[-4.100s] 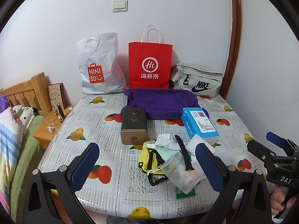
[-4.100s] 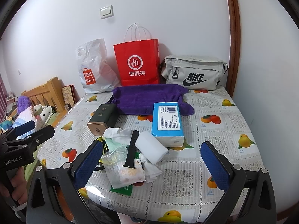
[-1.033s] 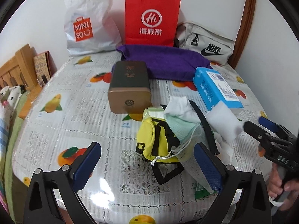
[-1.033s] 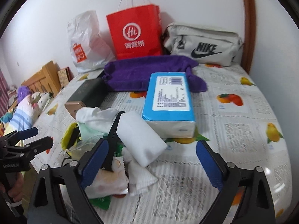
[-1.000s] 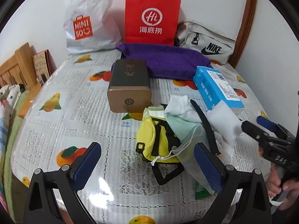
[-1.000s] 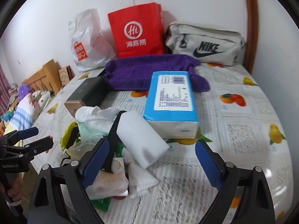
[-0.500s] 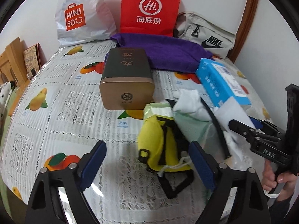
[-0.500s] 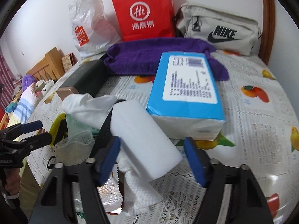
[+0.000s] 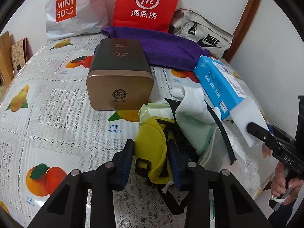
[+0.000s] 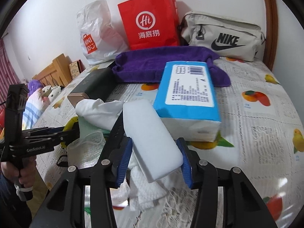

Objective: Organize soft objects
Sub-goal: 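Close the left gripper on the yellow pouch while the right gripper grasps the white sponge, then lift the yellow pouch with the left gripper while the right gripper lifts the sponge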

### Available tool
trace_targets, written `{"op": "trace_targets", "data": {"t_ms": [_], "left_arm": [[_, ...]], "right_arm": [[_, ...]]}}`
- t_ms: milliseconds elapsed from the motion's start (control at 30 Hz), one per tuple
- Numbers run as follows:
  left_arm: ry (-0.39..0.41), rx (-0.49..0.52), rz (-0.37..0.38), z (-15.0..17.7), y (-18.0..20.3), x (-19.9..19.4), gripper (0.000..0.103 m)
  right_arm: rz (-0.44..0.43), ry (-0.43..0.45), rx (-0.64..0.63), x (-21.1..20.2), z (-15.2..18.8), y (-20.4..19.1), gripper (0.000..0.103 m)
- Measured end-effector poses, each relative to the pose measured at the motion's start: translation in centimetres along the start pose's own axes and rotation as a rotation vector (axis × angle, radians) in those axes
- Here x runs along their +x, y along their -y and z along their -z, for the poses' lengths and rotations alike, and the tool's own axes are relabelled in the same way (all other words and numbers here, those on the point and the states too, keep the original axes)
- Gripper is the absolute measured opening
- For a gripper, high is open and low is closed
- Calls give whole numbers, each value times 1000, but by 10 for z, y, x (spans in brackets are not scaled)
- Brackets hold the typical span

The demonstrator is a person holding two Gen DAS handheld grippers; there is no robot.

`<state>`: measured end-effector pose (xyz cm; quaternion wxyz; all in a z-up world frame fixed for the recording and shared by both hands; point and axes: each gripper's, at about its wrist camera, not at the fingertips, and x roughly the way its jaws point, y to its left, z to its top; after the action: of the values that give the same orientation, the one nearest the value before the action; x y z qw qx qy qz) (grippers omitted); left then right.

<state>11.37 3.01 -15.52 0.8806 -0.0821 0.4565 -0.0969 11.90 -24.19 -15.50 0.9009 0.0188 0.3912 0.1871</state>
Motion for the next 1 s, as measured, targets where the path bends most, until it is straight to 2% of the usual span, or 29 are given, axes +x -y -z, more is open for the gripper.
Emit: {"op": "trace_targets", "data": {"t_ms": [167,367,567,667,733,1000], "left_arm": [[27,-21,-4,0,-9,-12,29],[61,-25,-29,-2,-18,-31,28],[98,-52,-46,-2,-28,-52,28],[134,-32,-105,-6,-27,-63,28],[148,-23,-116,-8,-26,-68,28],[50,-81,-171,1,-48,-44,31]], "right_arm": [[44,-17,17,-15,15,12,48],[86,-70,66,-7,34,25,47],[99,-62,42,-8,31,19,47],[99,-55,30,-11,29,14,47],[93,-53,25,-13,27,10,47],[88,-68,9,-11,29,5,48]]}}
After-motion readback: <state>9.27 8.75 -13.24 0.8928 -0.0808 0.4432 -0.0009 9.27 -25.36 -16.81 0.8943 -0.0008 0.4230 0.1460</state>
